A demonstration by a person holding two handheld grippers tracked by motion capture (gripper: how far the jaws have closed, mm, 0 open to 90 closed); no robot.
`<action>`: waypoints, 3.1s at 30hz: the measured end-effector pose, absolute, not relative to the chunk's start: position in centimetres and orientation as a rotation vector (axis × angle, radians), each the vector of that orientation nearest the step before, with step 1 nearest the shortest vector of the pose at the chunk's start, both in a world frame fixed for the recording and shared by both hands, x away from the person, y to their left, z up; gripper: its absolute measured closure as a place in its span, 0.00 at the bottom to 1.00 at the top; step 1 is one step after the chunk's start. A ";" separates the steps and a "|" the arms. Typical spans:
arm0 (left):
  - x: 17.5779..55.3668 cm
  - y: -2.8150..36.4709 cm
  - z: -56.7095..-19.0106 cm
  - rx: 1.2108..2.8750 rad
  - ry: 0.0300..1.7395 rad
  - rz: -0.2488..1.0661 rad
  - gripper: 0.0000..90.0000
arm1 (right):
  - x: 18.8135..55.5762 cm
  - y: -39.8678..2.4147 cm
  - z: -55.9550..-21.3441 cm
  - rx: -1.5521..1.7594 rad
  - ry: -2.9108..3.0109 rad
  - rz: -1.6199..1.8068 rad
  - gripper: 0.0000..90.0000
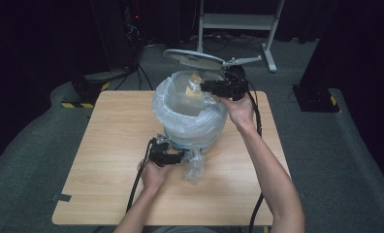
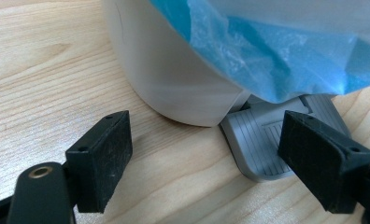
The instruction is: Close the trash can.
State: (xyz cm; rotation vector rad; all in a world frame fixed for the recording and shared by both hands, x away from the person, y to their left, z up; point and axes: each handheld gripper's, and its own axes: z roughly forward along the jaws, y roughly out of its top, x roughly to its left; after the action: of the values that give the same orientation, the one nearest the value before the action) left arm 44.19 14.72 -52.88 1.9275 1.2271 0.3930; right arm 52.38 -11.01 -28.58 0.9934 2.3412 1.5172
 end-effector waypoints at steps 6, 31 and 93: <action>44.2 14.7 -52.9 1.930 1.226 0.393 0.20 | 52.0 -11.7 -29.0 0.995 2.298 1.540 0.67; 44.2 14.7 -52.9 1.929 1.228 0.394 0.20 | 49.3 -13.2 -28.9 0.928 2.262 1.569 0.56; 44.1 14.6 -52.9 1.925 1.235 0.405 0.19 | 42.3 -17.6 -31.1 0.891 2.153 1.602 0.41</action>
State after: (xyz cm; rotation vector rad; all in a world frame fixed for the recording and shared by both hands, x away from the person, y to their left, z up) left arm 44.11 14.58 -52.88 1.9253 1.2352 0.4054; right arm 42.26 -17.62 -31.15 0.8911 2.1531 1.6021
